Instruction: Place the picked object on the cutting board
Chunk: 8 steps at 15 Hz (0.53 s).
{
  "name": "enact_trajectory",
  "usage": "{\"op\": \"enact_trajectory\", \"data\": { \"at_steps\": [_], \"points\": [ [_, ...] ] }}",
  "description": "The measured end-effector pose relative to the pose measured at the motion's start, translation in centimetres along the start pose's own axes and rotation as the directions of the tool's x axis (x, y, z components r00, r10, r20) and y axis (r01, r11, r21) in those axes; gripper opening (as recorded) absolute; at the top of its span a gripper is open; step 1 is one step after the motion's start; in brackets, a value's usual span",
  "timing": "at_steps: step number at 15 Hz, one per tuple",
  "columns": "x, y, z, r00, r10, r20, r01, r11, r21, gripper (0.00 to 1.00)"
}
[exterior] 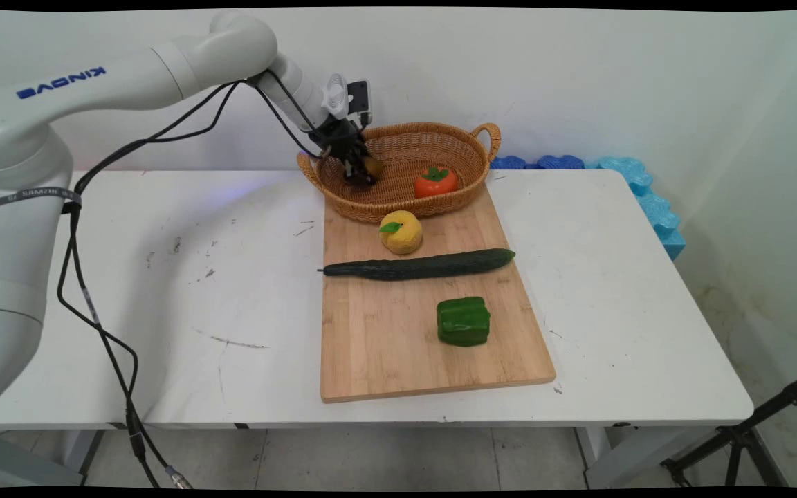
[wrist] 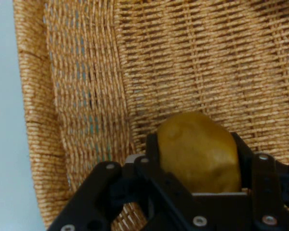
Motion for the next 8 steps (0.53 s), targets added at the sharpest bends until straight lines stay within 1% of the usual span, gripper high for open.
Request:
{"op": "enact_trajectory", "data": {
  "at_steps": [5, 8],
  "points": [
    [0.07, 0.15, -0.04, 1.0, 0.014, -0.007, -0.014, 1.0, -0.005, 0.0],
    [0.51, 0.3, -0.66, 1.0, 0.023, -0.019, -0.023, 1.0, 0.0, 0.0]
  ]
}}
